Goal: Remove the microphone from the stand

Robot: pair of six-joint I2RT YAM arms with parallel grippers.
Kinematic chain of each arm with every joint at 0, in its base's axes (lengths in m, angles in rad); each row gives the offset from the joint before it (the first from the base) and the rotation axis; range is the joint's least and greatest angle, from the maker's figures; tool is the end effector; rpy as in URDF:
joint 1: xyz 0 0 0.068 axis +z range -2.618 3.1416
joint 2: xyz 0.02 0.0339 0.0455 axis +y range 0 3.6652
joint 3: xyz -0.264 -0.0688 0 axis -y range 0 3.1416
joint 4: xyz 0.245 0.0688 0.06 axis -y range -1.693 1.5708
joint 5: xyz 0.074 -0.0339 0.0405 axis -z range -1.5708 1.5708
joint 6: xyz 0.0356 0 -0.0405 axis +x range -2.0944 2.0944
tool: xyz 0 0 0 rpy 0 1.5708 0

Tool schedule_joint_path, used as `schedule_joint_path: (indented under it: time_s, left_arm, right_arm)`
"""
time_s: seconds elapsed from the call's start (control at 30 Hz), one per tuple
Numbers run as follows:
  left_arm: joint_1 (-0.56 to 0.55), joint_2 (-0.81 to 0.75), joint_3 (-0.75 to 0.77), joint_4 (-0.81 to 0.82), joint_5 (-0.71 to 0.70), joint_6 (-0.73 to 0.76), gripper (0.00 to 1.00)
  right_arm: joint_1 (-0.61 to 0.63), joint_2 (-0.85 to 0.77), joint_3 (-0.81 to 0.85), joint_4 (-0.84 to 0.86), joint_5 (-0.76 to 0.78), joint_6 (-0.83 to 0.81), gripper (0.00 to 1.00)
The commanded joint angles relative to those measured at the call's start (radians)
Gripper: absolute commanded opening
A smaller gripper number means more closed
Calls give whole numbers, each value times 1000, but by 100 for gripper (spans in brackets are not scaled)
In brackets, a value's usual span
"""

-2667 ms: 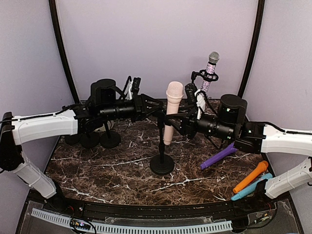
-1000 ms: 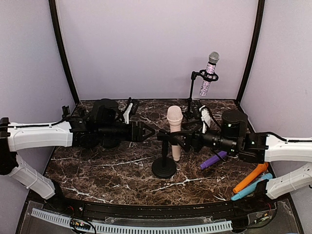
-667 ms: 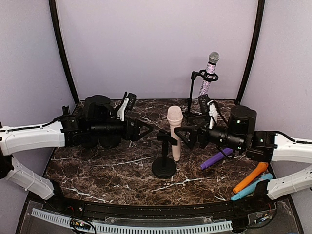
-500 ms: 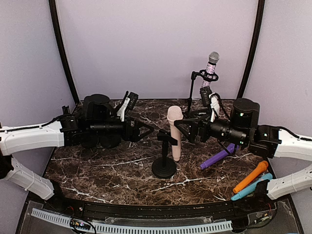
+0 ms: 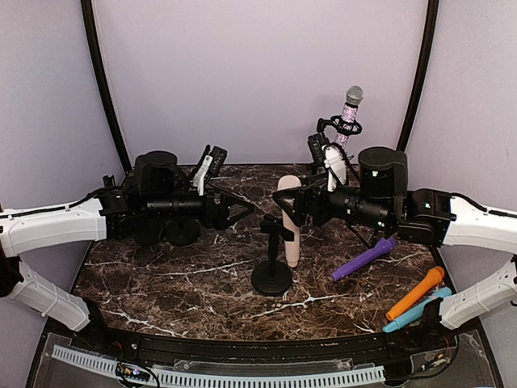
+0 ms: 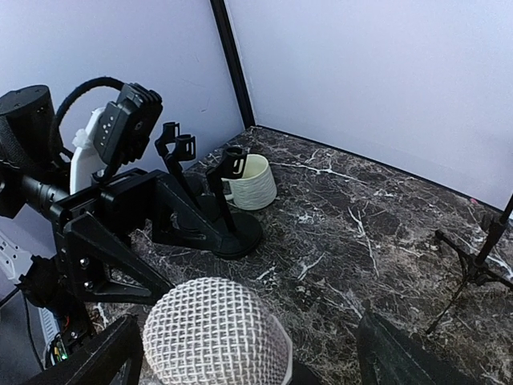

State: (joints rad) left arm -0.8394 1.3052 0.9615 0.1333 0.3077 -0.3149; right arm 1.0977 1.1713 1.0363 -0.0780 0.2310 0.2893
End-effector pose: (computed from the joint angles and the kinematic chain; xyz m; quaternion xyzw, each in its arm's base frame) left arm 0.1971 -0.2358 0.3196 0.2923 0.7170 -0.4390 0.4558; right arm 0.1323 0.2405 0.3602 -0.2375 0.7392 0.3297 0.5370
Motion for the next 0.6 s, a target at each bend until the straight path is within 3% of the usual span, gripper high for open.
schedule_joint_path:
  time_s: [0.0, 0.2, 0.4, 0.57]
  left_arm:
    - [9, -36, -18, 35, 16, -5, 77]
    - [10, -56, -27, 17, -2, -11, 77]
    - [12, -66, -29, 10, 6, 20, 78]
    - [10, -69, -32, 74, 107, 76, 77]
  right_arm:
    - [19, 45, 71, -17, 76, 1, 91]
    - [28, 99, 111, -73, 137, 7, 88]
    - [28, 87, 101, -49, 106, 10, 66]
    - [23, 25, -6, 112, -37, -35, 48]
